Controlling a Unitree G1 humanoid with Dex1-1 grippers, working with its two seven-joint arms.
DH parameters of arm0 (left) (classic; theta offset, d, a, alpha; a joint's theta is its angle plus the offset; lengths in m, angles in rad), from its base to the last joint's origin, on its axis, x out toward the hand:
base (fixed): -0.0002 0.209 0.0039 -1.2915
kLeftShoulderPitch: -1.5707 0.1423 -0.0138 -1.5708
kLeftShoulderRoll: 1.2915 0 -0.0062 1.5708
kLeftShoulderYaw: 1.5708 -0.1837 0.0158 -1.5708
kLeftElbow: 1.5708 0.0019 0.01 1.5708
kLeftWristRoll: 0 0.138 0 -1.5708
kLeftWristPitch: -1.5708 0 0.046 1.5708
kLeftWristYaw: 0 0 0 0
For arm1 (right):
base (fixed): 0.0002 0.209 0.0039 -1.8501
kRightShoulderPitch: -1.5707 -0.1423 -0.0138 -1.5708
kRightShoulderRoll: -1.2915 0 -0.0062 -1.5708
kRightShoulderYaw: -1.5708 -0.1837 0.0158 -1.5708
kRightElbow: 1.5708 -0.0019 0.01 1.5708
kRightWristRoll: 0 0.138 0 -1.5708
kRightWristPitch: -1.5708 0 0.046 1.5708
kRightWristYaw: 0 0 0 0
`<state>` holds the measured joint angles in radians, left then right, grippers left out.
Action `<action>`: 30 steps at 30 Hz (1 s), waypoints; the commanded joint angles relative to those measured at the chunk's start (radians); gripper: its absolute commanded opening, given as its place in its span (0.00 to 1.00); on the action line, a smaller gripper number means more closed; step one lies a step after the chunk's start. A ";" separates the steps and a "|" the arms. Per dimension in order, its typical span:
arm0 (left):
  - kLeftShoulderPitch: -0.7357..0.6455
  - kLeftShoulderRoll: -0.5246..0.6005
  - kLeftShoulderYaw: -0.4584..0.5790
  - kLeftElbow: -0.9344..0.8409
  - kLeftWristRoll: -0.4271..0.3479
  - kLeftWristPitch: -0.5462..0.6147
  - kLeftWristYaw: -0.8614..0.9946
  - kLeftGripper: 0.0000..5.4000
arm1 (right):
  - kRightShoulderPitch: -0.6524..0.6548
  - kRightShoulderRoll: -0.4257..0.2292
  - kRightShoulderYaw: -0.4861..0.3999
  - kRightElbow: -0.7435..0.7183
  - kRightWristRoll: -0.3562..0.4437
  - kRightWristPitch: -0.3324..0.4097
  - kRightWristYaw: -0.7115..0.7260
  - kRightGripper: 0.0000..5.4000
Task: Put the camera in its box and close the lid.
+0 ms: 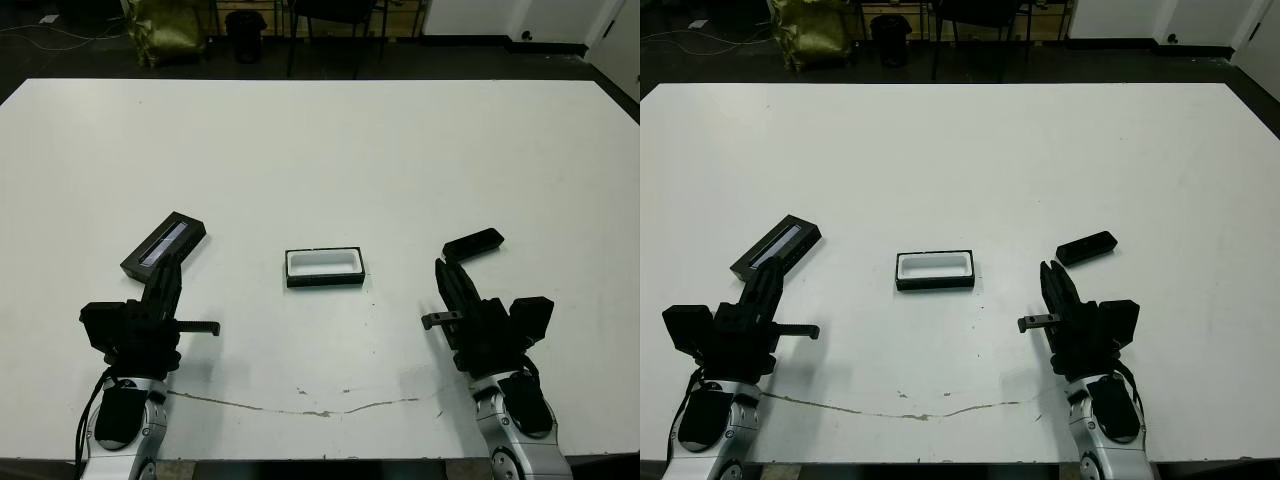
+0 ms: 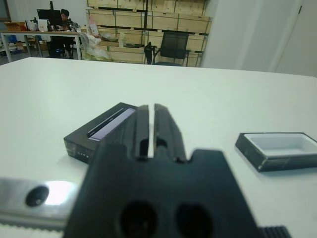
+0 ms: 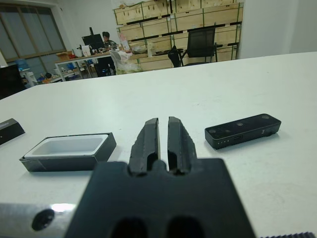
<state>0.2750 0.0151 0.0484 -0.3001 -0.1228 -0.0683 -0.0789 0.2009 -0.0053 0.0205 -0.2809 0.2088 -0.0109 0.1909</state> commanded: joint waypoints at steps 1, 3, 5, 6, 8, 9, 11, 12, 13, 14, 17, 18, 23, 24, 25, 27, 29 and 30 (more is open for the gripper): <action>0.011 0.003 -0.002 0.008 0.008 0.011 0.003 0.00 | 0.005 -0.011 -0.002 0.012 -0.011 0.011 -0.005 0.00; 0.011 -0.001 -0.002 0.006 -0.002 0.019 0.002 0.00 | 0.005 -0.011 -0.003 0.018 -0.009 0.004 -0.001 0.00; 0.011 -0.004 -0.003 0.010 -0.009 0.018 0.001 0.00 | 0.005 -0.010 -0.005 0.024 -0.010 0.000 0.000 0.00; 0.009 -0.004 -0.003 0.015 -0.009 0.012 -0.001 0.00 | 0.005 -0.008 -0.007 0.035 -0.003 -0.010 0.005 0.00; 0.007 -0.002 -0.004 0.026 -0.007 -0.002 -0.005 0.00 | 0.002 -0.006 -0.010 0.052 0.005 -0.020 0.013 0.00; 0.006 -0.001 -0.004 0.030 -0.007 -0.009 -0.007 0.00 | 0.001 -0.005 -0.011 0.056 0.009 -0.022 0.015 0.00; 0.007 0.001 -0.004 0.034 -0.001 -0.018 -0.006 0.00 | 0.004 -0.009 -0.009 0.040 0.001 -0.007 0.008 0.00; 0.007 0.001 -0.005 0.038 0.001 -0.023 -0.006 0.00 | 0.004 -0.013 -0.011 0.030 0.002 -0.001 0.008 0.00; 0.007 0.000 -0.004 0.038 -0.004 -0.019 -0.006 0.00 | -0.003 -0.021 -0.017 0.039 0.005 -0.025 0.023 0.00; 0.009 -0.002 -0.005 0.037 -0.005 -0.014 -0.004 0.00 | -0.012 -0.029 -0.025 0.051 0.009 -0.053 0.040 0.00; 0.014 -0.004 -0.008 0.033 0.002 -0.018 0.001 0.00 | -0.033 -0.057 -0.053 -0.009 0.019 0.016 0.024 0.00; 0.014 -0.003 -0.008 0.034 0.004 -0.021 0.000 0.00 | -0.040 -0.065 -0.063 -0.031 0.024 0.045 0.016 0.00; 0.013 0.003 -0.004 0.031 0.003 -0.021 -0.003 0.00 | -0.136 -0.159 -0.138 -0.057 0.015 0.111 0.018 0.00; 0.013 0.004 -0.003 0.030 0.004 -0.019 -0.003 0.00 | -0.162 -0.183 -0.153 -0.037 0.017 0.102 0.034 0.00; 0.013 0.004 -0.002 0.035 0.001 -0.026 -0.007 0.00 | -0.193 -0.208 -0.171 -0.012 0.029 0.093 0.057 0.00; 0.012 0.002 0.000 0.040 -0.004 -0.029 -0.009 0.00 | -0.255 -0.267 -0.202 0.034 0.045 0.103 0.100 0.00; 0.013 -0.001 -0.001 0.034 -0.007 -0.016 -0.005 0.00 | -0.313 -0.321 -0.226 0.091 0.052 0.106 0.136 0.00; 0.014 -0.002 -0.002 0.032 -0.005 -0.014 -0.003 0.00 | -0.341 -0.347 -0.230 0.116 0.031 0.110 0.135 0.00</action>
<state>0.2779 0.0126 0.0453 -0.2790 -0.1263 -0.1014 -0.0832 -0.1175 -0.3160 -0.1982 -0.2054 0.2547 0.0780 0.3140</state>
